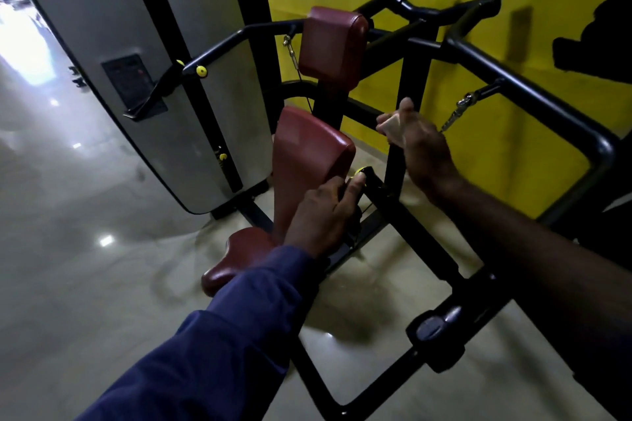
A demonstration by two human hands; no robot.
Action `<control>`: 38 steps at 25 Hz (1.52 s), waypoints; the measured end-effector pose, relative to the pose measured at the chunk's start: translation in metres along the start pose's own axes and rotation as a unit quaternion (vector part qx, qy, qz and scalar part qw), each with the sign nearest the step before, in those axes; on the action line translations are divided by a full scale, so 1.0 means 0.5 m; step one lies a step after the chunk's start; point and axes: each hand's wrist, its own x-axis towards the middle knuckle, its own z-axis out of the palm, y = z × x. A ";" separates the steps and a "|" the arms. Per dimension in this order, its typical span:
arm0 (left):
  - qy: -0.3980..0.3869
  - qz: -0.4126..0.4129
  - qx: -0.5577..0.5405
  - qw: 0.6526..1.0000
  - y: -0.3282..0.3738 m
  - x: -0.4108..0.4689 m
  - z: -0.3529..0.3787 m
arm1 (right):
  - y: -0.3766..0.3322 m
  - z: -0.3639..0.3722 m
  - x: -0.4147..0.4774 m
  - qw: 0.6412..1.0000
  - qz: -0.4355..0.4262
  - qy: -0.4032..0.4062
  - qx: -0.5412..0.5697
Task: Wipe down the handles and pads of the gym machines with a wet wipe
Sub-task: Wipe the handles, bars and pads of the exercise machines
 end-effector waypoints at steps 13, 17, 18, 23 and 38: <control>0.051 0.005 0.104 0.993 -0.020 -0.003 0.021 | 0.013 0.073 0.056 0.856 -0.022 -0.416 -0.305; 0.080 0.010 0.137 0.987 -0.005 -0.011 0.017 | 0.017 0.039 0.037 0.930 0.176 -0.324 -0.002; 0.086 0.005 0.132 0.987 -0.002 -0.011 0.016 | 0.041 0.044 0.036 0.939 0.114 -0.322 -0.043; 0.085 0.001 0.132 0.988 0.006 -0.012 0.015 | 0.065 0.062 0.028 0.931 -0.034 -0.332 -0.146; 0.121 -0.010 0.118 0.986 0.014 -0.026 0.019 | 0.058 -0.001 -0.026 0.921 -0.085 -0.288 -0.249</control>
